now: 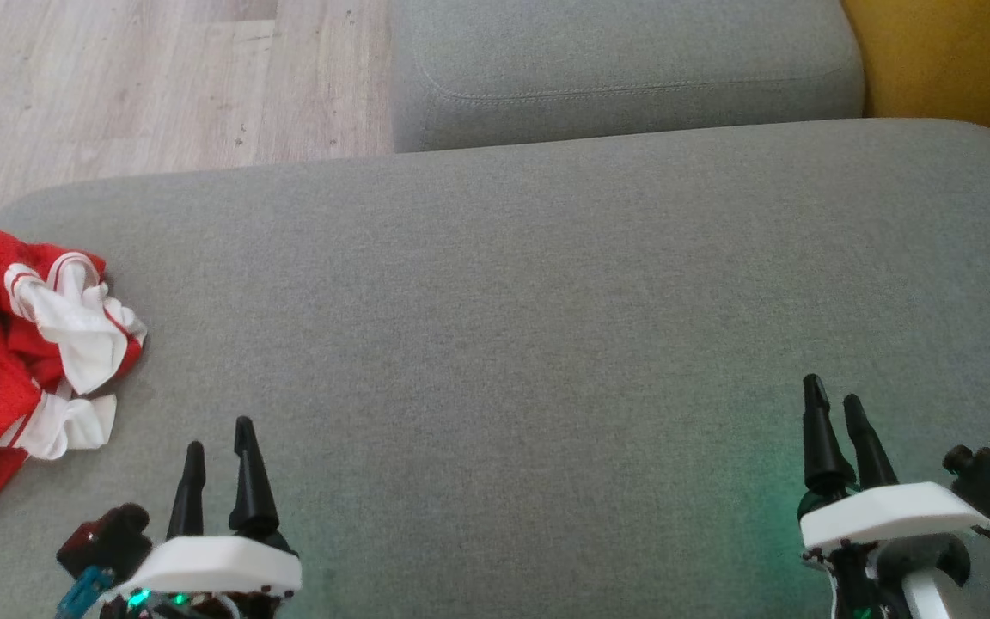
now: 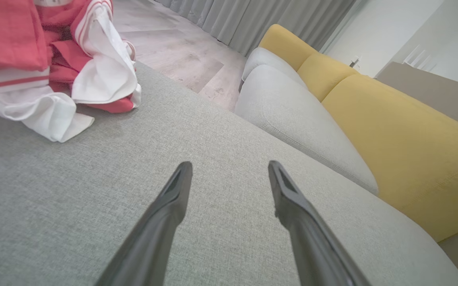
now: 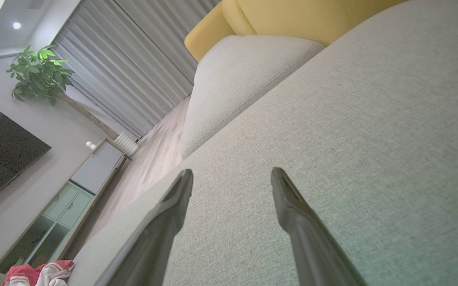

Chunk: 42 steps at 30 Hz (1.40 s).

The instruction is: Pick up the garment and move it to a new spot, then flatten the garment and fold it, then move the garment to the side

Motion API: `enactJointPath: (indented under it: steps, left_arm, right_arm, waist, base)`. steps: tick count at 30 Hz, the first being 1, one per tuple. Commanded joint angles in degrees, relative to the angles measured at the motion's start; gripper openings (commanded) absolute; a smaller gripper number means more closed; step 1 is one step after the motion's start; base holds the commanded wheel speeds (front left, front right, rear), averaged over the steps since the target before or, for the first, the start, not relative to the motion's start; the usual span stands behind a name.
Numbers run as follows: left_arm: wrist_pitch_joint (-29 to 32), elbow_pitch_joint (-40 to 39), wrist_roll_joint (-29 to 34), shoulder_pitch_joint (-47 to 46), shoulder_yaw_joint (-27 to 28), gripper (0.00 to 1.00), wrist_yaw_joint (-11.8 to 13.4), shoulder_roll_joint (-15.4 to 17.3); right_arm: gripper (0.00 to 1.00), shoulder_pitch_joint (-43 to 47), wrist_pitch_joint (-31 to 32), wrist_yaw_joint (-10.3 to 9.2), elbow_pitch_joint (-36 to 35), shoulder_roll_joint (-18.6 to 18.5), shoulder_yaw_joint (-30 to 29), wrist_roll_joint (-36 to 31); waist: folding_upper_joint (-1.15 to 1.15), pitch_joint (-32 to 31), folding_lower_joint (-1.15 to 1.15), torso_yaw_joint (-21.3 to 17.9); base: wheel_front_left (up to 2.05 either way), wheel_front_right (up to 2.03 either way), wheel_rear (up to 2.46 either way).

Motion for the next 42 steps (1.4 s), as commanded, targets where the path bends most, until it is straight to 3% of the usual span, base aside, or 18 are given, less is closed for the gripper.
enactJointPath:
  steps: [1,42]
  left_arm:
    - [-0.8,-1.9,1.5,-1.9,0.6,1.00,0.4,0.8]
    - [-7.7,0.4,26.9,-1.8,-1.9,1.00,3.8,1.1]
  right_arm:
    - [1.00,-3.4,-0.8,-0.03,-2.2,-0.6,1.1,-1.5]
    - [1.00,-3.9,-5.3,-0.04,-2.7,-0.8,4.9,-28.1]
  waist:
    - [0.00,0.0,0.00,0.0]
    - [0.00,-1.2,0.00,0.1]
  base:
    - [0.00,0.00,0.00]
    - [0.00,0.00,0.00]
